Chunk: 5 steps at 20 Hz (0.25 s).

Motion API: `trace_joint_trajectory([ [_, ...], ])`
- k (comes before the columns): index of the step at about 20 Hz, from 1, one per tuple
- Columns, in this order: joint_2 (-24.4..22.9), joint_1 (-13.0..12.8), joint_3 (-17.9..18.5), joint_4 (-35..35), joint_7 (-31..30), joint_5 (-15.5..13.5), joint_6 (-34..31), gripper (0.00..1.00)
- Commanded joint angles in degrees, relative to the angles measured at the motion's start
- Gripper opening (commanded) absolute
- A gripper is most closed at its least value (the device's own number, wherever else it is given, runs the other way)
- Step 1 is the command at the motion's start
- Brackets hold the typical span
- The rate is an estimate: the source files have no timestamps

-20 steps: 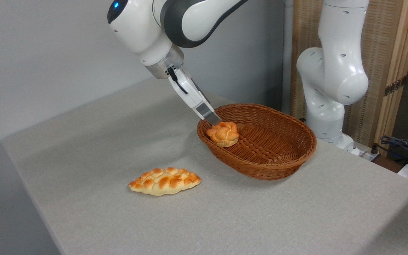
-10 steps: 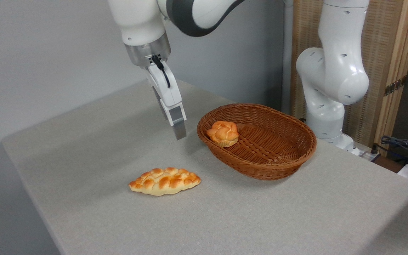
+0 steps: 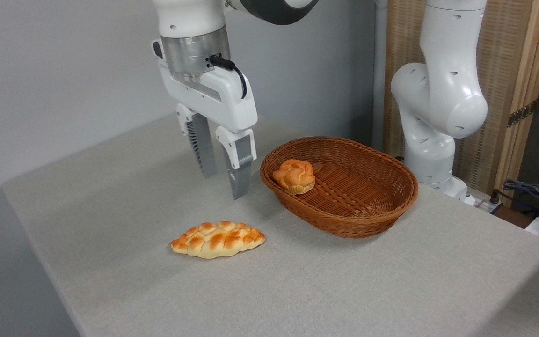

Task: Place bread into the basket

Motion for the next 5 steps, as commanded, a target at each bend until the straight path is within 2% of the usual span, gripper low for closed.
trace_joint_trajectory([
  [1, 1.36, -0.48, 0.58, 1.11, -3.04, -1.10, 4.67, 1.00],
  [5, 1.89, -0.39, 0.85, 1.11, -2.61, -3.21, 6.44, 1.00],
])
